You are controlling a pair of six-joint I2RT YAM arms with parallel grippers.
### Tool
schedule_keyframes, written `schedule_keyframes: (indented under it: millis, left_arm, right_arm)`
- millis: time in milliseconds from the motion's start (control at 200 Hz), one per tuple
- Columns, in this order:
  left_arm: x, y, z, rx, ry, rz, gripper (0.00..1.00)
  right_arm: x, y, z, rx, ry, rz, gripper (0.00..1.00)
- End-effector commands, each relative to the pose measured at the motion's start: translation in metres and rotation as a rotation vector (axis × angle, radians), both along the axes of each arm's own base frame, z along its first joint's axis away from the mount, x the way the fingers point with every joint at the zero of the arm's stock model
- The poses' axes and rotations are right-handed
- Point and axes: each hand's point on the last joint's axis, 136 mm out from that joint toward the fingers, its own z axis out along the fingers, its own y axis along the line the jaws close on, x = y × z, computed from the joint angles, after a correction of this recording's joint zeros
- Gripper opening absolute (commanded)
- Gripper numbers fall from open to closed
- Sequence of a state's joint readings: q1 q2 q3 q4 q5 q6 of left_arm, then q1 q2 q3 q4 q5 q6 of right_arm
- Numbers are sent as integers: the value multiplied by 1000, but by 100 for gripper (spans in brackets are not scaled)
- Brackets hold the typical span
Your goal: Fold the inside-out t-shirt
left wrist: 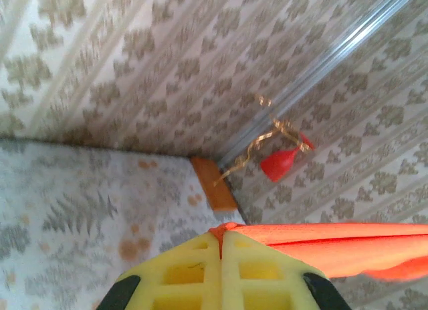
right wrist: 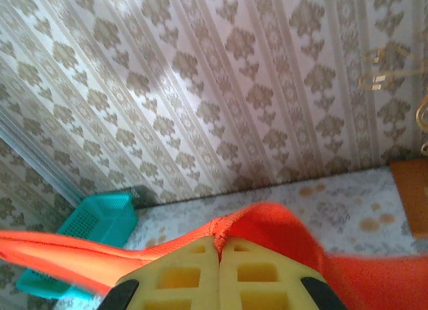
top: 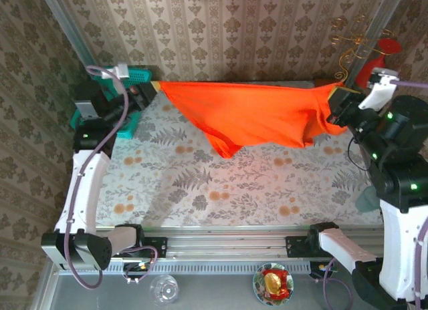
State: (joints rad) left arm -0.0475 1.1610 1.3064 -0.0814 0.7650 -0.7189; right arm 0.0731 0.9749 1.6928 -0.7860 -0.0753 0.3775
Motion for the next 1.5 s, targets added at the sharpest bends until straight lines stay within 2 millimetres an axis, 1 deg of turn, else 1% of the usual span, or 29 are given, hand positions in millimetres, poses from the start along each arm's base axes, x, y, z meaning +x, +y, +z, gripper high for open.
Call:
schedule_keyframes:
  millis: [0, 130, 270, 420, 530, 650, 695, 720, 745, 795, 800, 820, 835, 860, 970, 1035, 1060, 1075, 1090, 1135, 1170, 1225, 1260, 1270, 1300, 1360, 1430, 1435, 1495]
  left_arm:
    - [-20, 26, 61, -2, -189, 107, 0]
    - [-19, 23, 48, -5, -168, 76, 0]
    - [-11, 28, 50, 14, -170, 95, 0]
    - [19, 40, 49, 45, -170, 127, 0]
    - [51, 55, 54, 38, -176, 158, 0]
    - [86, 64, 74, -23, -214, 150, 0]
    - [96, 66, 86, -52, -231, 136, 0]
    - [101, 66, 92, -66, -238, 126, 0]
    - [106, 66, 98, -79, -239, 113, 0]
    - [111, 65, 108, -92, -237, 91, 0]
    - [111, 64, 110, -92, -238, 87, 0]
    - [111, 64, 114, -92, -239, 81, 0]
    - [112, 64, 117, -91, -239, 79, 0]
    - [111, 64, 121, -87, -243, 79, 0]
    - [101, 67, 132, -64, -254, 95, 0]
    - [93, 67, 130, -53, -243, 91, 0]
    - [88, 67, 127, -47, -237, 87, 0]
    - [85, 67, 126, -44, -231, 84, 0]
    - [82, 66, 124, -41, -225, 82, 0]
    - [73, 65, 112, -34, -195, 72, 0]
    - [62, 64, 103, -26, -181, 64, 0]
    - [47, 61, 75, -6, -126, 60, 0]
    - [39, 60, 53, 11, -83, 64, 0]
    - [33, 59, 51, 18, -84, 65, 0]
    - [24, 57, 24, 33, -33, 63, 0]
    - [6, 57, -31, 66, 82, 84, 0]
    - [-18, 57, -105, 106, 233, 108, 0]
    - [-20, 57, -107, 109, 236, 110, 0]
    - [-42, 59, -176, 127, 385, 140, 0]
  right_arm:
    - [14, -12, -7, 10, 14, -69, 0]
    - [14, -16, -6, 7, -4, -88, 0]
    - [27, -13, -9, 14, 6, -76, 0]
    - [57, -12, -20, 10, 20, -81, 0]
    - [86, -13, -25, 14, 12, -96, 0]
    - [122, -11, -8, 45, -59, -97, 0]
    - [132, -9, 4, 58, -88, -89, 0]
    - [140, -8, 6, 63, -91, -85, 0]
    - [143, -7, 17, 72, -115, -80, 0]
    - [149, -5, 32, 84, -133, -71, 0]
    - [150, -4, 30, 84, -127, -68, 0]
    - [145, -3, 44, 88, -154, -62, 0]
    - [153, -2, 42, 87, -142, -59, 0]
    - [154, -2, 47, 89, -146, -56, 0]
    - [142, -3, 70, 84, -191, -55, 0]
    - [130, -2, 73, 73, -192, -49, 0]
    - [130, -2, 66, 67, -171, -47, 0]
    - [119, -2, 71, 66, -182, -43, 0]
    - [114, -2, 70, 64, -178, -40, 0]
    - [104, 0, 61, 60, -151, -28, 0]
    - [96, 2, 44, 55, -97, -16, 0]
    - [82, 5, 19, 53, -34, 6, 0]
    - [72, 8, -1, 56, 14, 22, 0]
    - [71, 9, -8, 58, 33, 27, 0]
    - [61, 11, -26, 64, 73, 43, 0]
    - [45, 17, -71, 82, 175, 66, 0]
    - [27, 24, -133, 104, 318, 90, 0]
    - [25, 24, -137, 106, 329, 91, 0]
    - [11, 32, -195, 141, 460, 108, 0]
